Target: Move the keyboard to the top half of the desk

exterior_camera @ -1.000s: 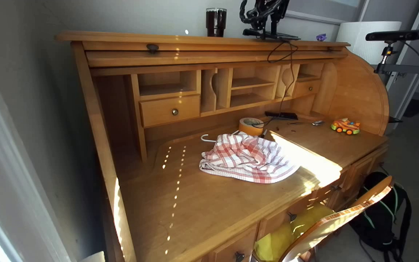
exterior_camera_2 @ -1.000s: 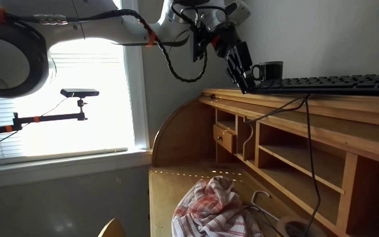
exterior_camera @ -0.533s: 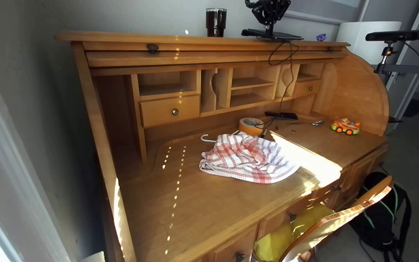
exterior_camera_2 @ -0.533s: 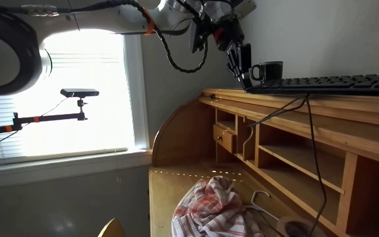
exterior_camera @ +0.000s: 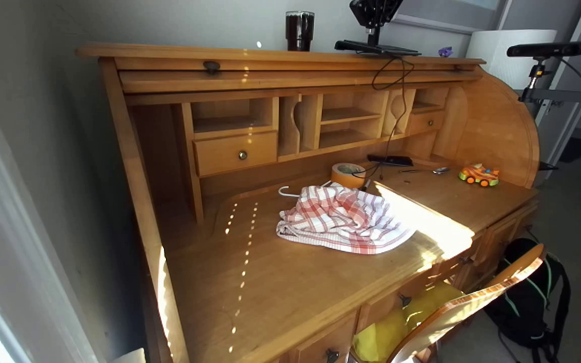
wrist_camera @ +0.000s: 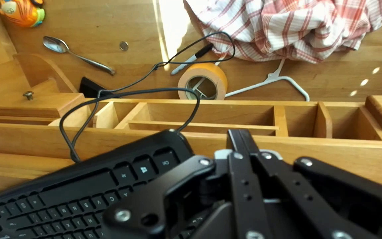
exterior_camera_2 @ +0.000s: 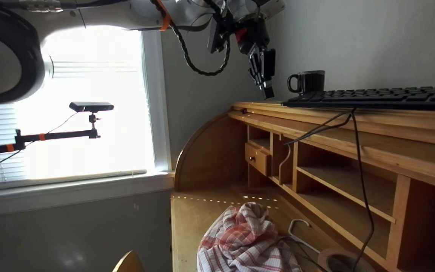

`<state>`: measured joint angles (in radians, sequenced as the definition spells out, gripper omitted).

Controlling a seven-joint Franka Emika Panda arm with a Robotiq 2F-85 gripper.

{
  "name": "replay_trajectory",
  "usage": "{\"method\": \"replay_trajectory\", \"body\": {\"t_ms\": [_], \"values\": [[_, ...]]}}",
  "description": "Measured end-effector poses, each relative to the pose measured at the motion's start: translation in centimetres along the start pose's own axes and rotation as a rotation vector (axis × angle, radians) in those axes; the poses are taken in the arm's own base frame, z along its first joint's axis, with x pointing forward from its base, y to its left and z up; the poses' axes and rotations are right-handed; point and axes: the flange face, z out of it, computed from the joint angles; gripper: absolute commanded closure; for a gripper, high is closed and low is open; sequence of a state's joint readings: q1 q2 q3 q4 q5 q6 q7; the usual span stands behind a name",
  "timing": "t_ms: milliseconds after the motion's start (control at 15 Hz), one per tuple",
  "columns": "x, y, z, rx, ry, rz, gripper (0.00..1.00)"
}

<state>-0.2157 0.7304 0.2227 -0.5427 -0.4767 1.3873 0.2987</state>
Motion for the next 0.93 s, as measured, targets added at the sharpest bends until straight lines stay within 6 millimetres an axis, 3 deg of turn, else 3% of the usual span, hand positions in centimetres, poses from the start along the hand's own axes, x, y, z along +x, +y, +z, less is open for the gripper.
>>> {"method": "replay_trajectory", "body": {"t_ms": [200, 400, 933], "values": [[-1.6, 0.6, -1.3, -0.024, -0.069, 0.025, 1.0], [-2.2, 1.2, -1.1, -0.048, -0.112, 0.055, 1.0], [0.1, 5.6, 5.7, -0.087, -0.137, 0.152, 1.0]]}}
